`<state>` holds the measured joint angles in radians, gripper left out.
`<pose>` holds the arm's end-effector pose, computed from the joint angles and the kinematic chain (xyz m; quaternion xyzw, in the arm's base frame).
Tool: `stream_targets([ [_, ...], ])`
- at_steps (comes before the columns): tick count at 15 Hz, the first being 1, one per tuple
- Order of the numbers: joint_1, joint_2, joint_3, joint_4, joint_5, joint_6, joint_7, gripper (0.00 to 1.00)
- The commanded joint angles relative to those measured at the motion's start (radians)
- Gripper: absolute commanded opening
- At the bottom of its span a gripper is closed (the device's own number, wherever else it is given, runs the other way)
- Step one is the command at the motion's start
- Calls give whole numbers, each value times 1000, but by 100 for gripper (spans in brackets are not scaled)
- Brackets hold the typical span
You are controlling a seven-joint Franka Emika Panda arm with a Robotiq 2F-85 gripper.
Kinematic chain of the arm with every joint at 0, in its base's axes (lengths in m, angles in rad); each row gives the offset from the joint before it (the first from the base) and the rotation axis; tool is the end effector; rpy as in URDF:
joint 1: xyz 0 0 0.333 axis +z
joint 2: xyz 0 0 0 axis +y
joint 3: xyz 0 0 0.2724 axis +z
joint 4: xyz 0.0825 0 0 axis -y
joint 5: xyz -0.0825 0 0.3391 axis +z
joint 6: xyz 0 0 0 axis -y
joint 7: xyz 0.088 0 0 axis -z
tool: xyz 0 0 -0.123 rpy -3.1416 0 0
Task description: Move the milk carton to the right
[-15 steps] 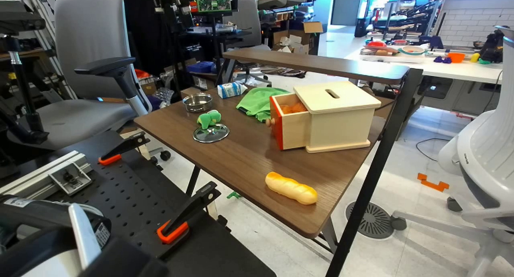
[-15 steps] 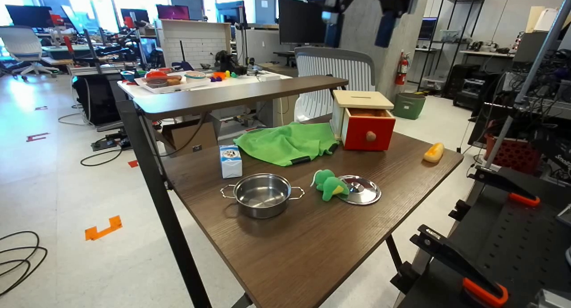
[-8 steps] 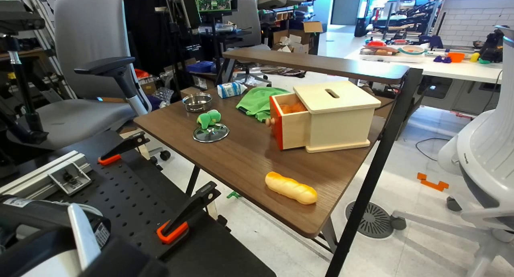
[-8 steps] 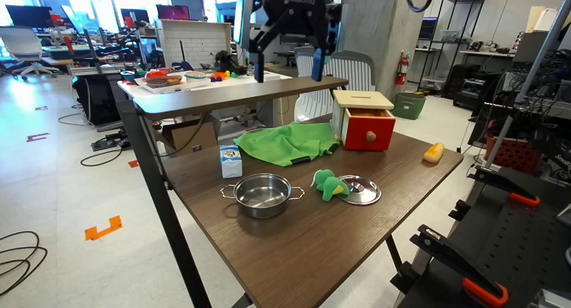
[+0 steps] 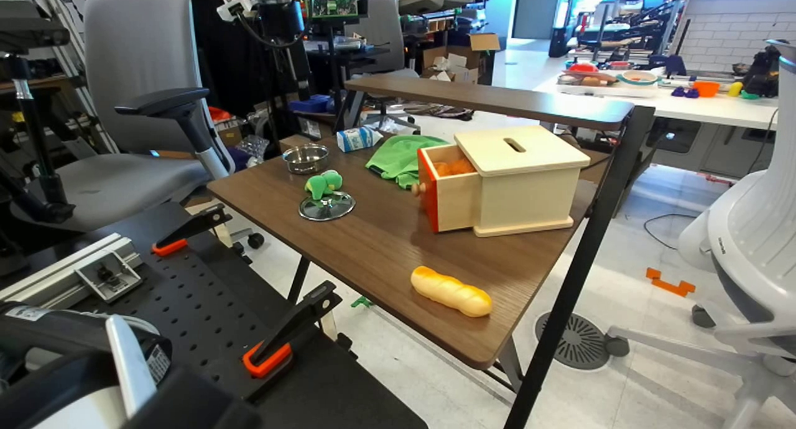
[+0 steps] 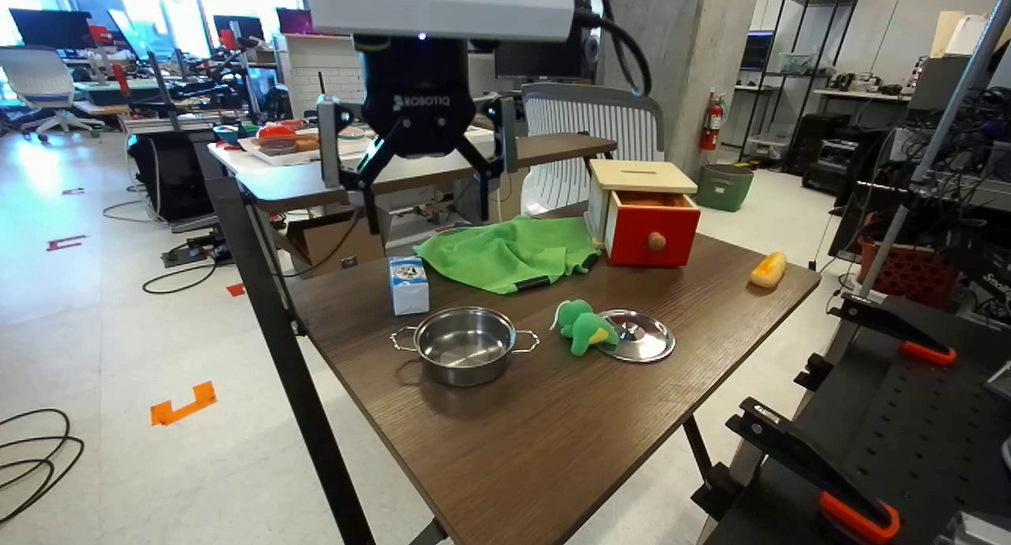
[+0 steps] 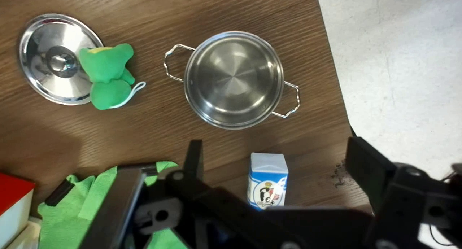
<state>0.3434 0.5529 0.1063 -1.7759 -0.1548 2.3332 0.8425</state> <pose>0.5485 0.2559 0.2274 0.9882 -0.1505 0.0208 0.0198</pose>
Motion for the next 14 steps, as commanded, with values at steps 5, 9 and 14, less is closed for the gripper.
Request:
stream_targets([
  [5,75,228,-96,272,-46,-61,-2,100],
  [9,76,303,-125,359,-47,-74,5,100],
  [14,81,376,-146,435,-40,-93,15,100],
])
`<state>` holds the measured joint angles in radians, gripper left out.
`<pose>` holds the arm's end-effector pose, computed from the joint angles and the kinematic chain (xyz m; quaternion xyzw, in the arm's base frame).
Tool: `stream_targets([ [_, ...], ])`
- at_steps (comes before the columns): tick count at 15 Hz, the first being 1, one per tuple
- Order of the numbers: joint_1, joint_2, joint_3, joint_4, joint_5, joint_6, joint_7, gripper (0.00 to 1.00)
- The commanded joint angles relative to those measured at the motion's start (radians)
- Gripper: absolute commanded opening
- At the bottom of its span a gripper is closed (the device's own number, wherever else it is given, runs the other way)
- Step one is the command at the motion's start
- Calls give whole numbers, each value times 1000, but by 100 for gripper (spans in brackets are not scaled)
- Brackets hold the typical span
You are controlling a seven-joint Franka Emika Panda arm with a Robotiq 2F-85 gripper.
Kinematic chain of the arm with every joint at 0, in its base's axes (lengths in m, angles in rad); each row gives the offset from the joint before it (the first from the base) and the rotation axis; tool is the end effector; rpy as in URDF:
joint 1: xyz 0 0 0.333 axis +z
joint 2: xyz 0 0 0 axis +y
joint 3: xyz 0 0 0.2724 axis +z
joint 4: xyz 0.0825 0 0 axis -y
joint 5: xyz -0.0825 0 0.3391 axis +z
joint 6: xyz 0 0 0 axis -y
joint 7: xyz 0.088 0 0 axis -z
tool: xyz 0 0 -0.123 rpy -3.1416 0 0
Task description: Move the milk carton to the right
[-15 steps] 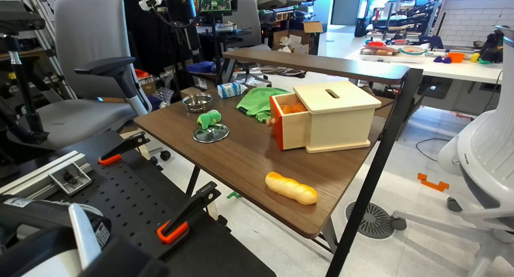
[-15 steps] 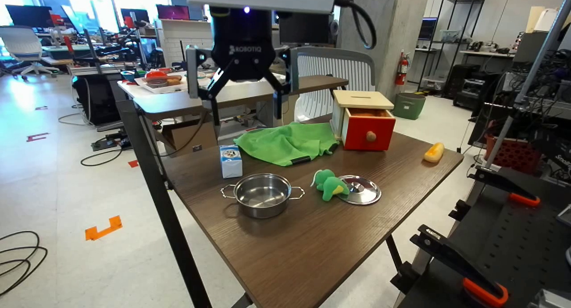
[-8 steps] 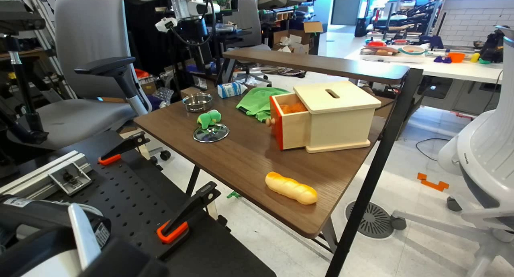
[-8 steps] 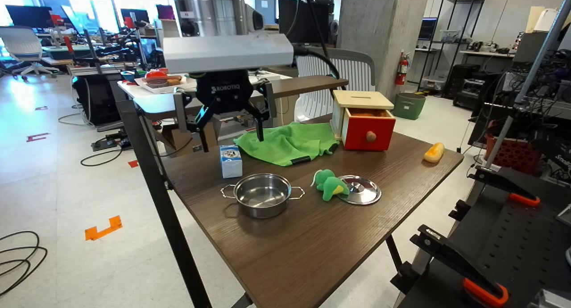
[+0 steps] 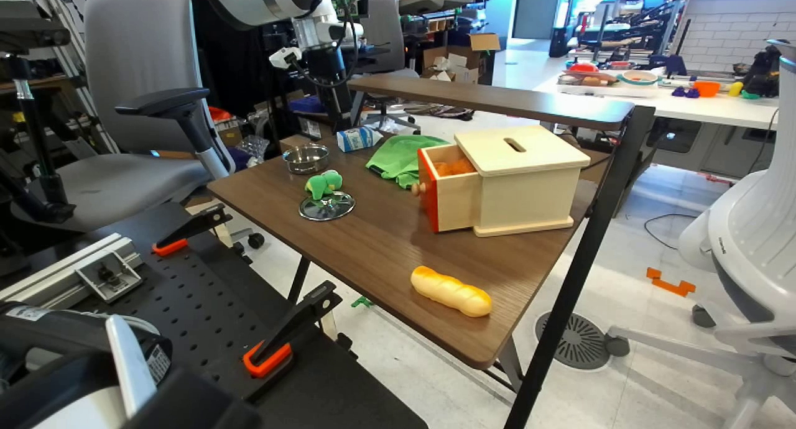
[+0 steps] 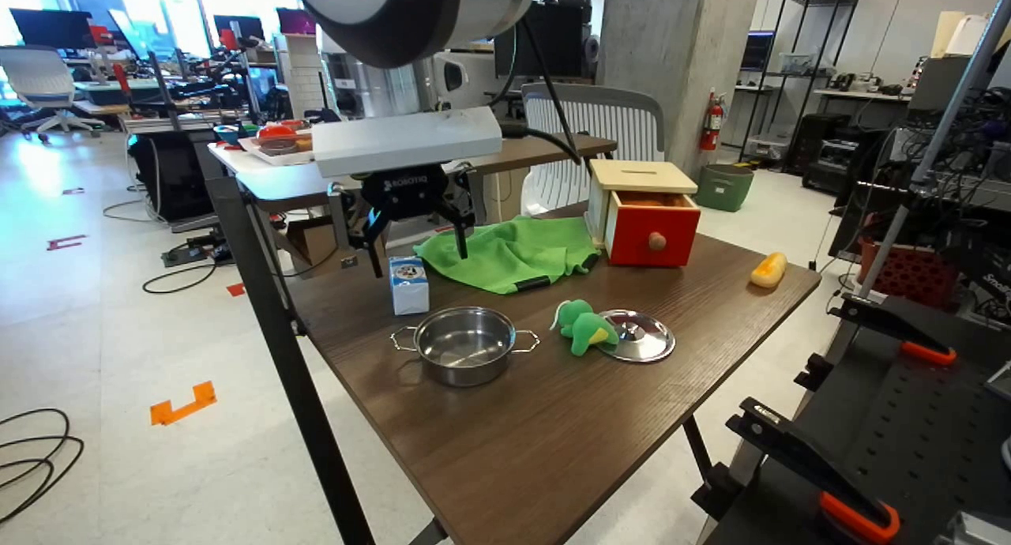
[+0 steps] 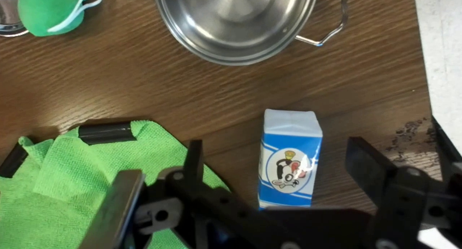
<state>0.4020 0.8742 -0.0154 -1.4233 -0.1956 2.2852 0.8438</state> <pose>0.6106 0.2428 0.1574 0.9839 -0.1600 0.0406 0.0683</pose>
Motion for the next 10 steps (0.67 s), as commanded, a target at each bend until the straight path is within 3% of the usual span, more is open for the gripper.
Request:
stream_targets([
  [1,27,68,-32,95,-5,-48,21,100],
  [9,39,151,-52,198,1,-87,62,100],
  [10,41,159,-53,208,-1,-96,64,80],
])
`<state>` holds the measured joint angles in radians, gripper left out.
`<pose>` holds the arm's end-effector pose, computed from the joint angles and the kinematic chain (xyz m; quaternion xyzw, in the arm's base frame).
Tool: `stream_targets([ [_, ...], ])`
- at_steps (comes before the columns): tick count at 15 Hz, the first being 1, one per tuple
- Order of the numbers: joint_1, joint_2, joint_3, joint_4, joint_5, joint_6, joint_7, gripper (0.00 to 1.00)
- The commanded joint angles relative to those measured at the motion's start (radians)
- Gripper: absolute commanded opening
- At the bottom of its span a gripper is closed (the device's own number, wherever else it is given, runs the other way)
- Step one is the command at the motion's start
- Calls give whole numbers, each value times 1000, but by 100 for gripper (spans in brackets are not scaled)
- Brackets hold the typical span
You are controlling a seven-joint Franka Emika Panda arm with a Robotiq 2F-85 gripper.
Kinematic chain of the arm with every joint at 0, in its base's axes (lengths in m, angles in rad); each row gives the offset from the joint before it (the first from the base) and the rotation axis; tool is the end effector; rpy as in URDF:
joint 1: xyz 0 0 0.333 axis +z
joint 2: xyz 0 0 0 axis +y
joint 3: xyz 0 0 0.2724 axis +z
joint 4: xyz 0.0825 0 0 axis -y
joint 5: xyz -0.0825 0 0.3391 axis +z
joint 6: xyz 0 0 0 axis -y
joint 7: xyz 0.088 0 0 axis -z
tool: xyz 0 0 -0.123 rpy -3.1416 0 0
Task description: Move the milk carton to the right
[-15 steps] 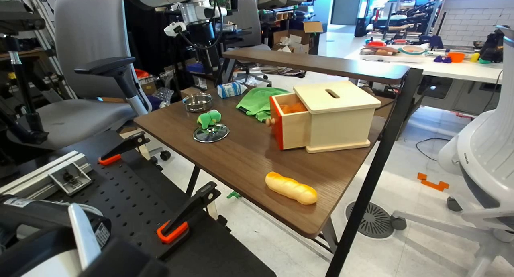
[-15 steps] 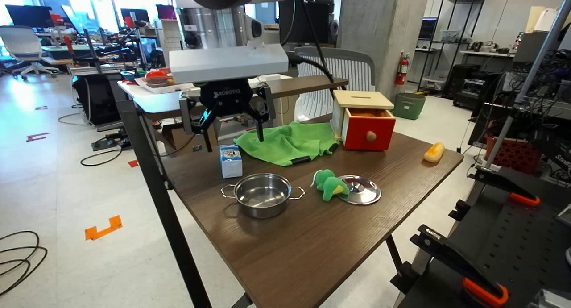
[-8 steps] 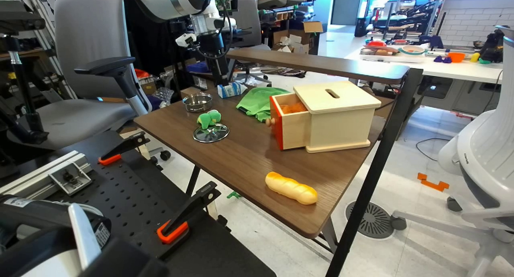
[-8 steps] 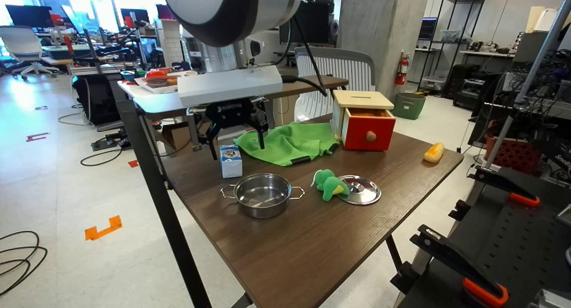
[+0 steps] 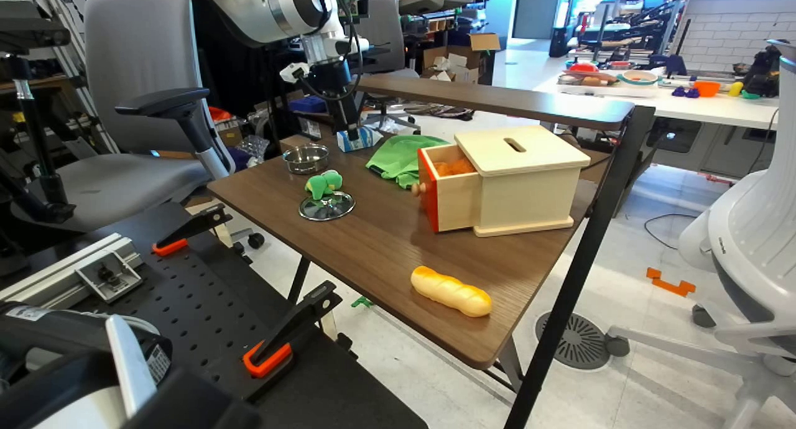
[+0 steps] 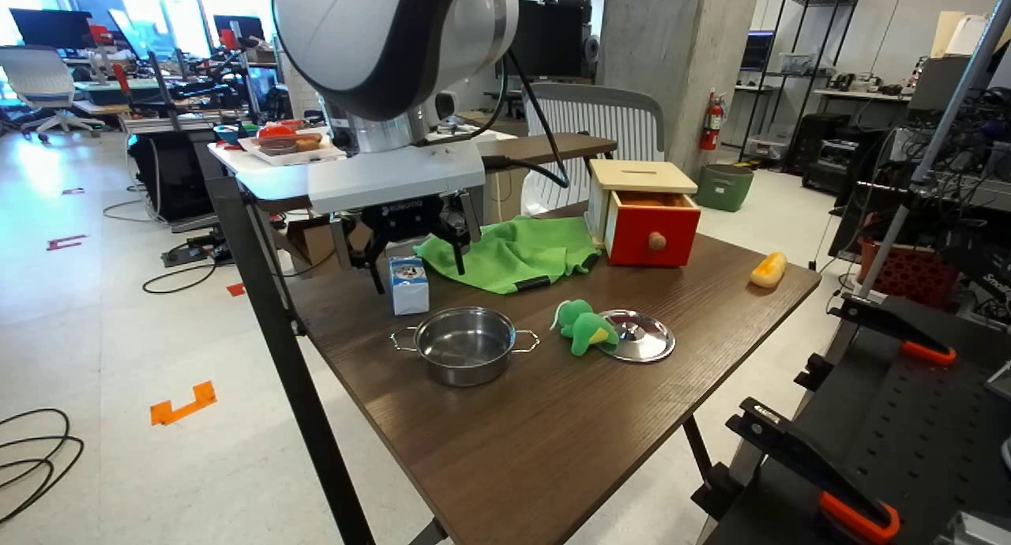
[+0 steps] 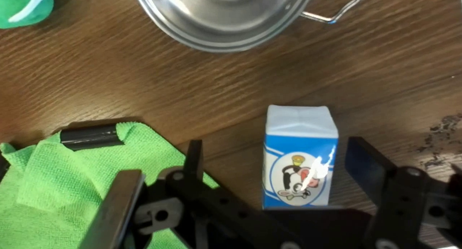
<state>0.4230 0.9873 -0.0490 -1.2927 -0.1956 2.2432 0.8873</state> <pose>0.6225 0.2426 0.1313 0.9785 -0.1816 0.0418 0.0881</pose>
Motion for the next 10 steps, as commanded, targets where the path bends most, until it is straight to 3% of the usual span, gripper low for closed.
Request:
stream_targets([
  [1,28,55,-25,87,-11,-65,24,74],
  [8,12,43,9,98,6,-86,-37,21],
  [10,12,14,9,75,0,-75,-59,19],
])
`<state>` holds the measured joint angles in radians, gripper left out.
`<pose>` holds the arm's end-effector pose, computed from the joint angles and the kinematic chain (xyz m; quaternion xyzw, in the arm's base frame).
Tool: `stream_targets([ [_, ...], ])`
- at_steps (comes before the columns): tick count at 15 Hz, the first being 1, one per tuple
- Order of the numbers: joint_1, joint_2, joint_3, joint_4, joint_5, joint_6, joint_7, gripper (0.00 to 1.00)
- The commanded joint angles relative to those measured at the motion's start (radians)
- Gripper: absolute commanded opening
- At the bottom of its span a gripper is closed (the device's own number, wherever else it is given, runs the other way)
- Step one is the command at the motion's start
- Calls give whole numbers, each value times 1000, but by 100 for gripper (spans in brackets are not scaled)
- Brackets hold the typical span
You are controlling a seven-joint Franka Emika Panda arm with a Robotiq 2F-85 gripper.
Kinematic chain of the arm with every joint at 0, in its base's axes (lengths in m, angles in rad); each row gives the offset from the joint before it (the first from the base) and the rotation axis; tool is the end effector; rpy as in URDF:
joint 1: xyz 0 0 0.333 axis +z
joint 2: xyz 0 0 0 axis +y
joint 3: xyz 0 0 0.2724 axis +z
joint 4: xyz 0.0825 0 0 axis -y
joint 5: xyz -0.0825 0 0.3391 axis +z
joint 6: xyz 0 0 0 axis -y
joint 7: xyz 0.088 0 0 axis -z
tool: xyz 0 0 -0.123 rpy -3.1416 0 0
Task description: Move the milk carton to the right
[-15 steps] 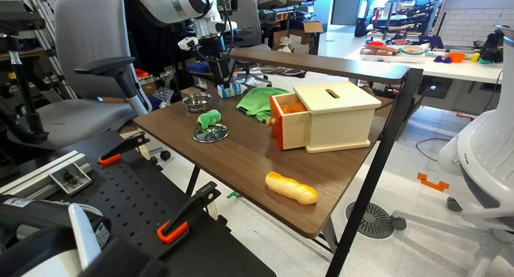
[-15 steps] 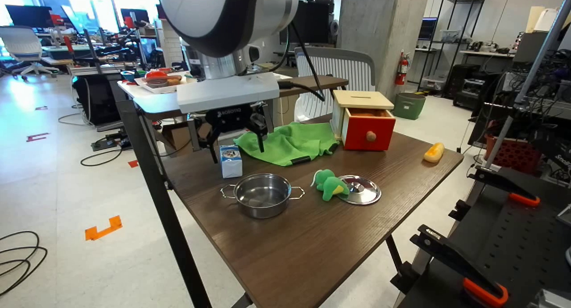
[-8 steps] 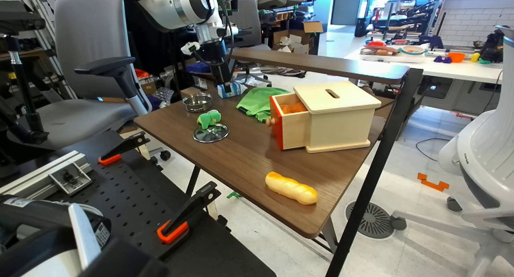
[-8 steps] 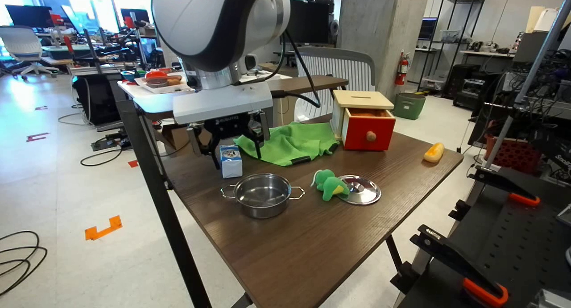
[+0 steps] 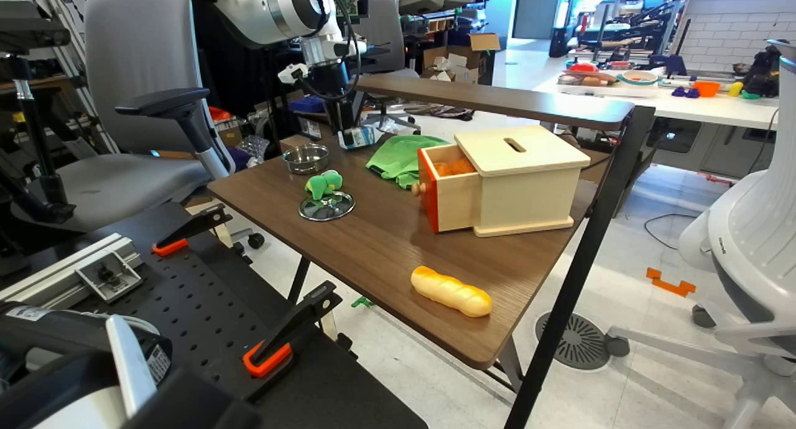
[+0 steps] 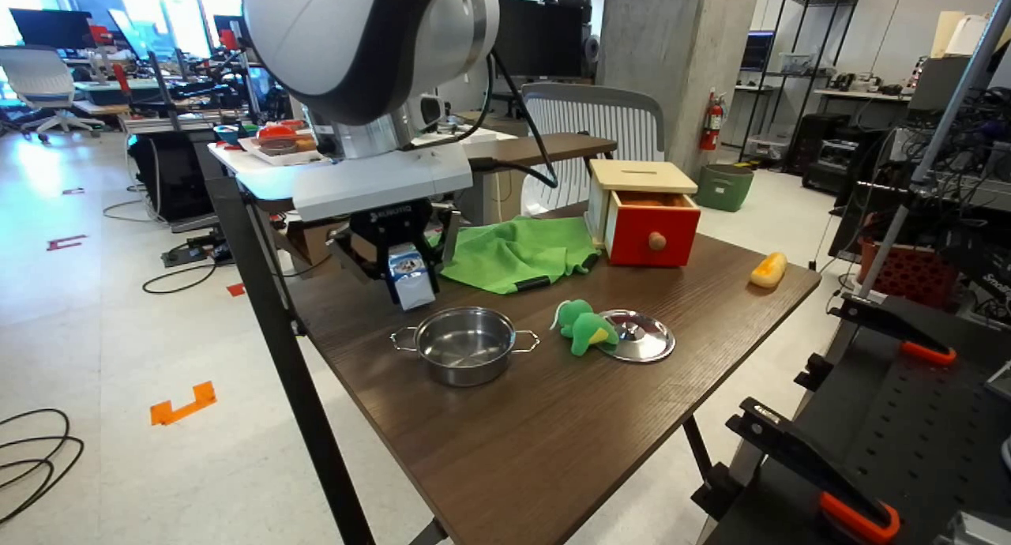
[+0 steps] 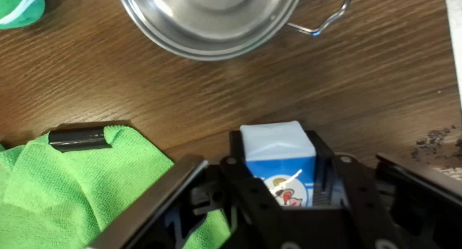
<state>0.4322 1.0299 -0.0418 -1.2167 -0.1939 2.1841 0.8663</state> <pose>0.6238 0.2531 0.1280 0.9806 -0.1682 0.0311 0.0955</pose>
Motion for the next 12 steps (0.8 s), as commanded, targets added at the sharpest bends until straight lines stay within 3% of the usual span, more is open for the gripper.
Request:
stream_targets([
  [1,3,-41,0,-10,-3,-13,-45,19],
  [5,-13,-157,14,-110,-5,-5,-107,19],
  [12,-41,-470,39,-466,-6,-14,-321,19],
])
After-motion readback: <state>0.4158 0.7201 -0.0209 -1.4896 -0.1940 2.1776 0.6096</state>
